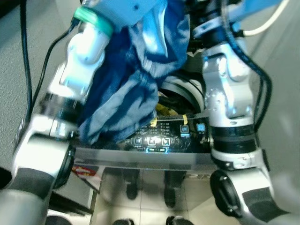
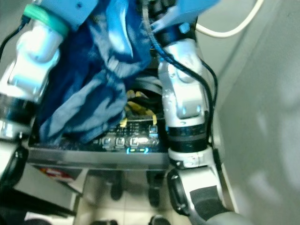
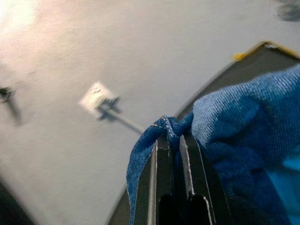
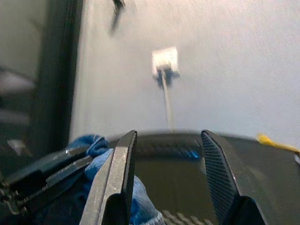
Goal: Clothes washing
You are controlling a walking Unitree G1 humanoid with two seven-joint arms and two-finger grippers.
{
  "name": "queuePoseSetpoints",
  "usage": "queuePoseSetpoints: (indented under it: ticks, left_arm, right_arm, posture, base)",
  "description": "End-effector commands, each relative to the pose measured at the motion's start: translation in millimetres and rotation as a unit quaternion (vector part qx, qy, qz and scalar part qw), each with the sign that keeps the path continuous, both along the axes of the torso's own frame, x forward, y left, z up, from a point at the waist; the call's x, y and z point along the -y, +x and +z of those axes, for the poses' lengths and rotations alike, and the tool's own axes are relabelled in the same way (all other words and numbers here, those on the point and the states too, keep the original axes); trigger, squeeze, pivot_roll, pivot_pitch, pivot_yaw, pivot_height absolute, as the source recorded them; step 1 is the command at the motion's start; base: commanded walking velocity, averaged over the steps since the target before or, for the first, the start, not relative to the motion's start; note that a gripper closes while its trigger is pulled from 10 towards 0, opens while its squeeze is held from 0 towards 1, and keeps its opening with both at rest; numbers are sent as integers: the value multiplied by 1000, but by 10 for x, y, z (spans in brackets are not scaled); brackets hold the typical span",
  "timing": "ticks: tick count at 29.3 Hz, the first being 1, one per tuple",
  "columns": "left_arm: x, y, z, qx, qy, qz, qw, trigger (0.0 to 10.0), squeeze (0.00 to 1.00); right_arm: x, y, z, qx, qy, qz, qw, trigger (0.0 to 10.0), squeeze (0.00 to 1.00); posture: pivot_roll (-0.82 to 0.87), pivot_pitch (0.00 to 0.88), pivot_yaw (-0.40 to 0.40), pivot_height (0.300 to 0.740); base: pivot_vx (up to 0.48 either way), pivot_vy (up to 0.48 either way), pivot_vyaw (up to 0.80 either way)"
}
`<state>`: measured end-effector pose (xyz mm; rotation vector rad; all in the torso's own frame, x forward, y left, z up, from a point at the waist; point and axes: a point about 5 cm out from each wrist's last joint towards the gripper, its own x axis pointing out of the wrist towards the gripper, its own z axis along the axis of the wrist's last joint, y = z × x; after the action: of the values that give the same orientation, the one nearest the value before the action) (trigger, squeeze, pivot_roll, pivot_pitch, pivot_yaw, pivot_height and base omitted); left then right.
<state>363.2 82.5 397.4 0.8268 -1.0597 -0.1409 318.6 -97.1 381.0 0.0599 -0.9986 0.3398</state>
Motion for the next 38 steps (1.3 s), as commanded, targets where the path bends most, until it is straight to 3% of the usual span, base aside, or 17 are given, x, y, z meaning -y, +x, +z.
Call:
queuePoseSetpoints:
  ticks: [1,2,3,4,5,6,7,9,10,11,12,16,18,22,23,30,38]
  left_arm:
    - [96,71,-108,-44,18,-13,999,10000,0]
    - [180,124,-244,-110,25,-49,992,10000,0]
    - [180,124,-244,-110,25,-49,992,10000,0]
    - [224,175,-383,-204,-17,-96,974,10000,0]
    - [267,185,-551,-297,-62,-160,939,10000,0]
    - [267,185,-551,-297,-62,-160,939,10000,0]
    - [277,135,-681,-353,-112,-211,904,10000,0]
    - [277,135,-681,-353,-112,-211,904,10000,0]
    - [248,53,-789,-395,-141,-246,874,10000,0]
    - [248,53,-789,-395,-141,-246,874,10000,0]
    - [191,-55,-863,-423,-179,-266,848,10000,0]
    - [84,-246,-992,-432,-178,-252,847,10000,0]
    - [-19,-449,-1166,-427,-147,-221,865,10000,0]
    - [-174,-626,-1341,-441,-160,-191,862,10000,0]
    - [-287,-613,-1361,-450,-185,-179,855,10000,1000]
    - [-513,-504,-1326,-460,-229,-160,843,10000,1000]
    - [-438,-625,-1224,-458,-210,-190,843,10000,1000]
  right_arm:
    - [28,63,-170,-33,-26,-15,999,10000,0]
    - [73,98,-301,-57,-45,-26,997,10000,0]
    - [73,98,-301,-57,-45,-26,997,10000,0]
    - [108,123,-429,-81,-57,-31,995,10000,0]
    - [132,150,-560,-105,-70,-35,991,10000,0]
    - [132,150,-560,-105,-70,-35,991,10000,0]
    - [140,177,-681,-130,-82,-32,988,10000,0]
    - [140,177,-681,-130,-82,-32,988,10000,0]
    - [127,200,-779,-150,-92,-26,984,10000,0]
    - [127,200,-779,-150,-92,-26,984,10000,0]
    - [109,216,-838,-165,-97,-15,981,10000,0]
    - [83,233,-862,-174,-96,-7,980,10000,0]
    - [75,233,-851,-177,-79,6,981,10000,0]
    - [38,197,-831,-174,-63,36,982,10000,0]
    - [-11,158,-826,-172,-64,58,981,10000,0]
    - [-104,90,-818,-167,-77,89,979,10000,0]
    - [-68,85,-822,-169,-72,82,980,10000,0]
  posture:
    - [31,117,125,740]
    - [30,123,129,740]
    - [30,123,129,740]
    - [26,133,131,740]
    - [26,146,134,740]
    - [26,146,134,740]
    - [36,156,132,740]
    - [36,156,132,740]
    - [47,168,133,740]
    - [47,168,133,740]
    - [63,173,131,740]
    - [72,176,126,740]
    - [90,178,113,740]
    - [113,171,92,740]
    - [119,165,86,740]
    - [107,152,83,740]
    - [91,142,81,740]
  base:
    - [0,0,0]
    - [0,0,0]
    - [0,0,0]
    - [0,0,0]
    - [0,0,0]
    - [0,0,0]
    - [0,0,0]
    - [0,0,0]
    - [0,0,0]
    - [0,0,0]
    - [0,0,0]
    - [0,0,0]
    - [0,0,0]
    - [0,0,0]
    - [0,0,0]
    - [0,0,0]
    - [0,0,0]
